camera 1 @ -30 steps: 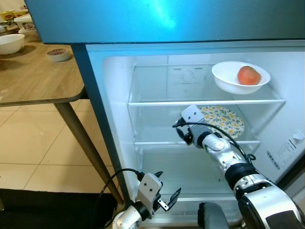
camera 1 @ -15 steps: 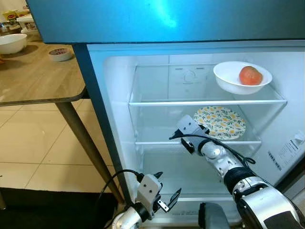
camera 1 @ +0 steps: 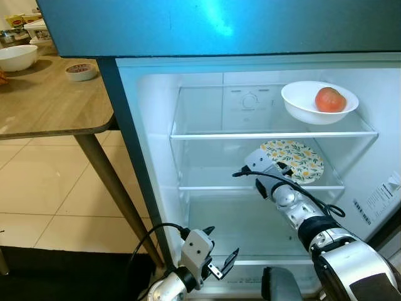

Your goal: Restocking fridge

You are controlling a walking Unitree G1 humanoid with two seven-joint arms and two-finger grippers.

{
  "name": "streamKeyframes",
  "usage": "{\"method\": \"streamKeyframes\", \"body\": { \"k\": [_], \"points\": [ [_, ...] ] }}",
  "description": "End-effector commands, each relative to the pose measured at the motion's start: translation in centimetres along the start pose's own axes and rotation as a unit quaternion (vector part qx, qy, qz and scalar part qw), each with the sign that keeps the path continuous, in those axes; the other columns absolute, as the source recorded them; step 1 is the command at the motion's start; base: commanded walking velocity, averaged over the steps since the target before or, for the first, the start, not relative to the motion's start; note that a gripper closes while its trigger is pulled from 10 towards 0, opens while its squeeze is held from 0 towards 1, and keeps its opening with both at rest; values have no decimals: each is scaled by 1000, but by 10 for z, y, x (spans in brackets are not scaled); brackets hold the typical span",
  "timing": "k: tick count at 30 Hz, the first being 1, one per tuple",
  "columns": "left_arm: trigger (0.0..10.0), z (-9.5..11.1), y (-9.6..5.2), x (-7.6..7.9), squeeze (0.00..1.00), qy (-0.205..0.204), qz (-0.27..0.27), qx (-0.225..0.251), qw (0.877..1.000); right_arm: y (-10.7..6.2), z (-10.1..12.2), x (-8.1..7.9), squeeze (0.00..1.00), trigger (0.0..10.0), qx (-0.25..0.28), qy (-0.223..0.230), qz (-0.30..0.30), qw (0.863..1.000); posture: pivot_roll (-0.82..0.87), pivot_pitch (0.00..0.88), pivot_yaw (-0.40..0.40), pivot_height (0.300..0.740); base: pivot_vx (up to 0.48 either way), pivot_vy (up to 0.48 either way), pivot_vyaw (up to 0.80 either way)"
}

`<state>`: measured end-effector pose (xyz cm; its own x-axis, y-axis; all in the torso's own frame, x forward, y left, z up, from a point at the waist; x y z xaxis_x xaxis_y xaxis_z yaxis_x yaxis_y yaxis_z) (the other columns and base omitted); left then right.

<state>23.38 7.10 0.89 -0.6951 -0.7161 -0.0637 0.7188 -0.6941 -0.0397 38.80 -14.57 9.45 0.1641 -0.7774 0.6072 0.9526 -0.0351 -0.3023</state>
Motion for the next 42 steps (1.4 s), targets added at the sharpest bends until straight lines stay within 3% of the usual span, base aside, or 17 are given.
{"method": "streamKeyframes", "body": {
  "k": [1, 10, 12, 20, 26, 28, 33, 42],
  "points": [
    [10000, -1, -3, -2, 0, 0, 1, -3, 1000, 0, -5, 6, 0, 10000, -15, -4, -17, 1000, -37, 0, 10, 450, 0, 0, 0],
    [10000, -1, -2, -1, 0, 0, 0, -3, 1000, 0, -16, 35, 0, 9647, -42, 7, -88, 995, -37, 0, 10, 450, 0, 0, 0],
    [10000, 0, -2, -1, 0, 0, 0, -3, 1000, 0, -21, 50, 0, 10000, -55, 17, -120, 991, -37, 0, 10, 450, 0, 0, 0],
    [10000, -1, -2, -2, 0, 1, -1, -5, 1000, -2, -29, 67, 0, 10000, -72, 18, -148, 986, -35, 0, 14, 450, 0, 0, 0],
    [10000, -1, -2, -2, 0, 1, -3, -5, 1000, -1, -28, 60, 0, 10000, -62, 18, -110, 992, -36, 0, 15, 450, 0, 0, 0],
    [10000, -1, -2, -2, 0, 1, -6, -6, 1000, 0, -26, 48, 0, 10000, -51, 33, -64, 996, -41, 0, 19, 450, 0, 0, 0],
    [10000, 0, -1, -2, 0, 3, -8, -6, 1000, 0, -26, 38, 0, 10000, -36, 58, -11, 998, -41, 0, 19, 450, 0, 0, 0],
    [10000, 0, -1, -3, 0, 3, -9, -7, 1000, -1, -27, 35, 0, 10000, -17, 60, 35, 997, -47, 0, 21, 450, 0, 0, 0]
  ]
}}
Point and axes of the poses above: a point about 5 cm out from each wrist's last joint towards the gripper, its own y axis pointing out of the wrist towards the gripper, its own z axis along the axis of the wrist's last joint, x = y × z, the point moved 1 cm from there along y, pointing out of the wrist towards the gripper, and after that the axes turned 2 degrees about y, right-handed, at the moved point
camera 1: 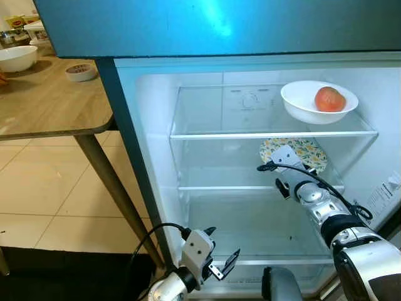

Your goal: Restocking fridge

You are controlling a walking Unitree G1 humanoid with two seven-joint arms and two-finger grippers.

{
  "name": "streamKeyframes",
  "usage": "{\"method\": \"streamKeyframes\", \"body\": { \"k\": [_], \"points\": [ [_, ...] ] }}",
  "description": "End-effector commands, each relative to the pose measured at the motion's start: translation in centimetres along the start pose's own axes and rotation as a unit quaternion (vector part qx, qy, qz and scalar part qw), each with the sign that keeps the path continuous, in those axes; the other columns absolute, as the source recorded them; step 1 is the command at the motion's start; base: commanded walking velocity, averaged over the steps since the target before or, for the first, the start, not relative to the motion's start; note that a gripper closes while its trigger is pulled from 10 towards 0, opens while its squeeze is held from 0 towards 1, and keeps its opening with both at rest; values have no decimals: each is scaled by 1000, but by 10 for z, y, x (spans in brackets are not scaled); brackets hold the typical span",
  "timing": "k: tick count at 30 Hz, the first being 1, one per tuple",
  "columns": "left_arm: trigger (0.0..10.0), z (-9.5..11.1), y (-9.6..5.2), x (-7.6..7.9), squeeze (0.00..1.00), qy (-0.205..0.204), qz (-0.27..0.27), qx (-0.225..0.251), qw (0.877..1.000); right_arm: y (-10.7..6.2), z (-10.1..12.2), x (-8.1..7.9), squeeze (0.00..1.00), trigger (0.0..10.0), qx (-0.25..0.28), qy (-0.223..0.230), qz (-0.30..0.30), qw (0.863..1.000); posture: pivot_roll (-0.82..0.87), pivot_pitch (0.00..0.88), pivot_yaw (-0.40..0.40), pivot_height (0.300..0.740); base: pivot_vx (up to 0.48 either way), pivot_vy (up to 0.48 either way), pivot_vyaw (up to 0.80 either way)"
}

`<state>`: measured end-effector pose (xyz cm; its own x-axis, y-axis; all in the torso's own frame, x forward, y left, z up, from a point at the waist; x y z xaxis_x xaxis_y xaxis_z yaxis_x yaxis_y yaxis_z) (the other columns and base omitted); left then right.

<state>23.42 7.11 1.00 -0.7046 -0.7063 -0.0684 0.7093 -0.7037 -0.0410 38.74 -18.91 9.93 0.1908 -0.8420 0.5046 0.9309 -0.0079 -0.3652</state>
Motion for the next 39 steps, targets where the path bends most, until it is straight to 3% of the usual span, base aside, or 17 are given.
{"method": "streamKeyframes", "body": {
  "k": [1, 5, 6, 7, 10, 12, 13, 14, 15, 16, 20, 27, 28, 29, 31, 37, 39],
  "points": [
    [10000, -1, -1, -2, 0, 0, -2, -7, 1000, -1, -3, 0, 0, 10000, 5, 9, 13, 1000, -50, 0, 22, 450, 0, 0, 0],
    [10000, -1, -1, -2, 0, 0, -2, -7, 1000, -2, -3, 1, 0, 10000, 10, 17, 26, 999, -50, 0, 23, 450, 0, 0, 0],
    [10000, -1, 0, -2, 0, 0, -2, -7, 1000, -3, 1, -2, 0, 10000, 31, 46, 62, 997, -49, 0, 22, 450, 0, 0, 0],
    [10000, -1, 0, -2, 0, 0, -2, -7, 1000, -3, 1, -2, 0, 10000, 31, 46, 62, 997, -49, 0, 22, 450, 0, 0, 0],
    [10000, -1, 0, -4, 0, -1, 0, -6, 1000, -11, 9, -13, 0, 10000, 106, 139, 193, 965, -50, 0, 20, 450, 0, 0, 0],
    [10000, -1, 0, -4, 0, -1, 0, -6, 1000, -11, 9, -13, 0, 10000, 106, 139, 193, 965, -50, 0, 20, 450, 0, 0, 0],
    [10000, -1, 0, -5, 0, -2, 3, -6, 1000, -17, 9, -15, 0, 10000, 139, 180, 234, 945, -53, 0, 20, 450, 0, 0, 0],
    [10000, -1, 0, -5, 0, -2, 3, -6, 1000, -17, 9, -15, 0, 10000, 139, 180, 234, 945, -53, 0, 20, 450, 0, 0, 0],
    [10000, -1, -1, -5, 0, -7, 7, -5, 1000, -21, 8, -14, 0, 10000, 164, 223, 250, 928, -53, 0, 20, 450, 0, 0, 0],
    [10000, -1, -1, -5, 0, -7, 7, -5, 1000, -21, 8, -14, 0, 10000, 164, 223, 250, 928, -53, 0, 20, 450, 0, 0, 0],
    [10000, -2, -3, -6, 0, -33, 24, 2, 999, -31, 4, -20, 0, 10000, 202, 299, 286, 888, -62, 0, 21, 450, 0, 0, 0],
    [10000, -1, -9, -16, 0, -88, 73, 24, 993, -36, -5, -26, 0, 10000, 209, 350, 296, 864, -59, 0, 24, 450, 0, 0, 0],
    [10000, -2, -12, -18, 0, -99, 82, 27, 991, -38, -8, -28, 0, 10000, 216, 371, 304, 851, -59, 0, 27, 450, 0, 0, 0],
    [10000, -2, -12, -18, 0, -99, 82, 27, 991, -38, -8, -28, 0, 10000, 216, 371, 304, 851, -59, 0, 27, 450, 0, 0, 0],
    [10000, -7, -19, -17, 0, -114, 84, 20, 990, -41, -18, -34, 0, 10000, 212, 402, 316, 833, -59, 0, 27, 459, 0, 0, 0],
    [10000, -18, -30, -4, 0, -164, 43, 1, 986, -46, -42, -47, 0, 10000, 174, 430, 319, 827, -59, 0, 27, 483, 0, 0, 0],
    [10000, -18, -30, -4, 0, -164, 43, 1, 986, -46, -42, -47, 0, 10000, 174, 430, 319, 827, -59, 0, 27, 483, 0, 0, 0]
  ]
}}
Point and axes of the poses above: a point about 5 cm out from each wrist's last joint towards the gripper, its own y axis pointing out of the wrist towards the gripper, its own z axis along the axis of the wrist's last joint, x = y × z, the point moved 1 cm from there along y, pointing out of the wrist towards the gripper, and after that the axes turned 2 degrees about y, right-handed, at the moved point
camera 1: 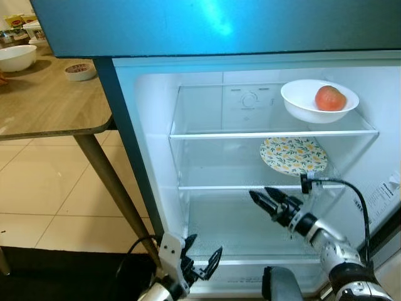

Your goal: Restocking fridge

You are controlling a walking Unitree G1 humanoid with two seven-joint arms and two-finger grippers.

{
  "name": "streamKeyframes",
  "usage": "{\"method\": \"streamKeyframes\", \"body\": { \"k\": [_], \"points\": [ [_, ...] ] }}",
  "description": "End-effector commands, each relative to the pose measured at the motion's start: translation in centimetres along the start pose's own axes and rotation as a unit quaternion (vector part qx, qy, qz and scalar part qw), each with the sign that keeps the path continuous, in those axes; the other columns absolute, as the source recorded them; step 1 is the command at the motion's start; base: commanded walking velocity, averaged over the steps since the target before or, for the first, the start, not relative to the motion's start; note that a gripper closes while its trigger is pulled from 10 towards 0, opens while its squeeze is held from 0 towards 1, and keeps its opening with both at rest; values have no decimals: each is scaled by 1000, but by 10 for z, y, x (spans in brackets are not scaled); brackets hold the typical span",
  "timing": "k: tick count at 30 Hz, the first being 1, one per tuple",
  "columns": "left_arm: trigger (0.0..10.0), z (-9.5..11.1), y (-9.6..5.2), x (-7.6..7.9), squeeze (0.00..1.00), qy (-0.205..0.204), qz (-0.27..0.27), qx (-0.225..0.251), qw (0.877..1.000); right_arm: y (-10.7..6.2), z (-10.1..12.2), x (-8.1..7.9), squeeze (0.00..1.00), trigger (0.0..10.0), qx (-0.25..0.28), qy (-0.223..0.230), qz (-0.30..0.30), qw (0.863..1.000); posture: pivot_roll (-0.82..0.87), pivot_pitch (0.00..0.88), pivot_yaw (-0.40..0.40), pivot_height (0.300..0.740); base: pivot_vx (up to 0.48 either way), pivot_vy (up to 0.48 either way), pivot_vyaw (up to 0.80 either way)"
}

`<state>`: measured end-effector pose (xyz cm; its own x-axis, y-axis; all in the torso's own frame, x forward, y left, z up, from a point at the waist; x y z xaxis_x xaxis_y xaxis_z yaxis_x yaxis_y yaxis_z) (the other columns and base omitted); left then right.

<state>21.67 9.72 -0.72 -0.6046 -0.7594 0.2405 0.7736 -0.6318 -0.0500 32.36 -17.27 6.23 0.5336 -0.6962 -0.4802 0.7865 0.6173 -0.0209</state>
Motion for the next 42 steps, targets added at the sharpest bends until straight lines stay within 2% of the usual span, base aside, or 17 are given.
{"method": "streamKeyframes", "body": {
  "k": [1, 2, 3, 7, 15, 20, 29, 38, 42],
  "points": [
    [10000, -2, -2, 3, 0, -17, -15, -3, 1000, -2, -6, 1, 0, 10000, -1, 17, -4, 1000, -52, 0, 27, 488, 0, 0, 0],
    [10000, -2, -2, 3, 0, -17, -15, -3, 1000, -2, -6, 1, 0, 10000, -1, 17, -4, 1000, -52, 0, 27, 488, 0, 0, 0],
    [10000, -5, -6, 8, 0, -35, -39, -8, 999, -6, -13, 3, 0, 10000, -11, 24, -15, 1000, -52, 0, 27, 493, 0, 0, 0],
    [10000, -9, -16, 13, 0, -66, -68, -14, 995, -15, -28, 6, 0, 10000, -28, 40, -32, 998, -53, 0, 28, 507, 0, 0, 0],
    [10000, -11, -26, 7, 0, -76, -69, -24, 994, -24, -47, 9, 0, 10000, -57, 55, -53, 995, -50, 0, 28, 535, 0, 0, 0],
    [10000, -8, -26, 6, 0, -86, -79, -29, 993, -29, -57, 10, 0, 10000, -71, 64, -69, 993, -50, 0, 28, 554, 0, 0, 0],
    [10000, -11, -26, 6, 0, -103, -89, -52, 989, -35, -65, 12, 0, 10000, -82, 72, -86, 990, -56, 0, 29, 582, 0, 0, 0],
    [10000, -18, -39, 8, 0, -147, -98, -69, 982, -40, -70, 15, 0, 10000, -89, 76, -104, 988, -56, 0, 29, 625, 0, 0, 0],
    [10000, -22, -47, 3, 0, -162, -84, -77, 980, -42, -75, 19, 0, 10000, -105, 67, -140, 982, -56, 0, 29, 634, 0, 0, 0]
  ]
}}
Point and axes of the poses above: a point about 5 cm out from each wrist's last joint towards the gripper, its own y axis pointing out of the wrist towards the gripper, its own z axis along the axis of the wrist's last joint, x = y × z, the point moved 1 cm from there along y, pointing out of the wrist towards the gripper, and after that the axes turned 2 degrees about y, right-handed, at the moved point
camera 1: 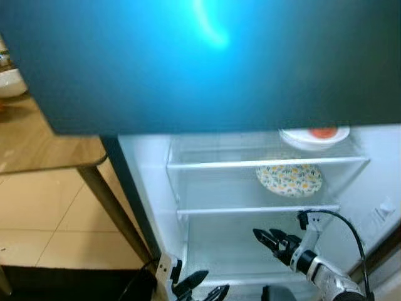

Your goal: Restocking fridge

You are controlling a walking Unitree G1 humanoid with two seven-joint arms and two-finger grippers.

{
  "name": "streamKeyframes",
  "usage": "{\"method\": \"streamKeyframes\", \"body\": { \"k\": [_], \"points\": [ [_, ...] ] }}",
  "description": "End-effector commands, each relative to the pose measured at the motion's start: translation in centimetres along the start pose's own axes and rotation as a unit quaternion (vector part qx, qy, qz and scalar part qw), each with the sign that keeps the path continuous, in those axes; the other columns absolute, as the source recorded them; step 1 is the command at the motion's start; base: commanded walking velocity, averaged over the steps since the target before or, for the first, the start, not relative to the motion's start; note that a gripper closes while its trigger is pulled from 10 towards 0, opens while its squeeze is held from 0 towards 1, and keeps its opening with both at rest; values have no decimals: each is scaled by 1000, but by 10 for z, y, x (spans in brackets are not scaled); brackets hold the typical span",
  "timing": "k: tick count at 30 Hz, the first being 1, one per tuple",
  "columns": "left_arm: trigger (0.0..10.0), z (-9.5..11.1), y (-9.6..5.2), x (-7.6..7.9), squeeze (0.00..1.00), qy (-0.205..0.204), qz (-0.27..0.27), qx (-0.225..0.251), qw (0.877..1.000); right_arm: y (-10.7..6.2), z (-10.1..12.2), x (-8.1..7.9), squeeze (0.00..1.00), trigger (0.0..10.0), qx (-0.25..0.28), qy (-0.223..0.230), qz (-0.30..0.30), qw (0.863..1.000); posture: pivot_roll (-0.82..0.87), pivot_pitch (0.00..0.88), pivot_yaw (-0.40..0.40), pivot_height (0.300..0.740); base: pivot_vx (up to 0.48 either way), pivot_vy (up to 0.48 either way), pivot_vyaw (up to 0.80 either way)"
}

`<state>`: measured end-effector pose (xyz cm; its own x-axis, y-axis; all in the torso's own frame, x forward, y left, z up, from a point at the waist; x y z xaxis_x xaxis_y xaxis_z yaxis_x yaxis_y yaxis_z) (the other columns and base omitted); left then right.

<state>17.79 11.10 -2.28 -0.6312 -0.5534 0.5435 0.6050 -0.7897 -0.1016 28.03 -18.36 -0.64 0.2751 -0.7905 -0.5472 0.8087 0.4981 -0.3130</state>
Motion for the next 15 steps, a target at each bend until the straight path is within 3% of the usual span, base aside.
{"method": "streamKeyframes", "body": {
  "k": [1, 4, 11, 15],
  "points": [
    [10000, -2, -12, -6, 0, -10, 15, -7, 1000, -2, -6, 3, 0, 10000, -8, 5, -16, 1000, -56, 0, 29, 634, 0, 0, 0],
    [10000, -5, -15, -9, 0, -10, 25, -17, 999, -3, -8, 4, 0, 10000, -12, 6, -21, 1000, -56, 0, 29, 634, 0, 0, 0],
    [10000, -7, -19, -12, 0, -26, 34, -17, 999, -6, -12, 7, 0, 10000, -15, 12, -34, 999, -56, 0, 29, 634, -413, 0, 0],
    [10000, -9, -22, -14, 0, -36, 41, -16, 998, -8, -17, 8, 0, 10000, -23, 13, -37, 999, -56, 0, 29, 634, 0, 0, 0]
  ]
}}
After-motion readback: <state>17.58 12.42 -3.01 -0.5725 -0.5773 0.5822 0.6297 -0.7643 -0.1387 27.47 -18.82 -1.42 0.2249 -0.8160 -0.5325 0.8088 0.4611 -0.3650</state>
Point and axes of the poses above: a point about 5 cm out from each wrist's last joint towards the gripper, its own y axis pointing out of the wrist towards the gripper, its own z axis along the axis of the wrist's last joint, x = y × z, the point moved 1 cm from there along y, pointing out of the wrist towards the gripper, and after that the axes turned 2 degrees about y, right-handed, at the moved point
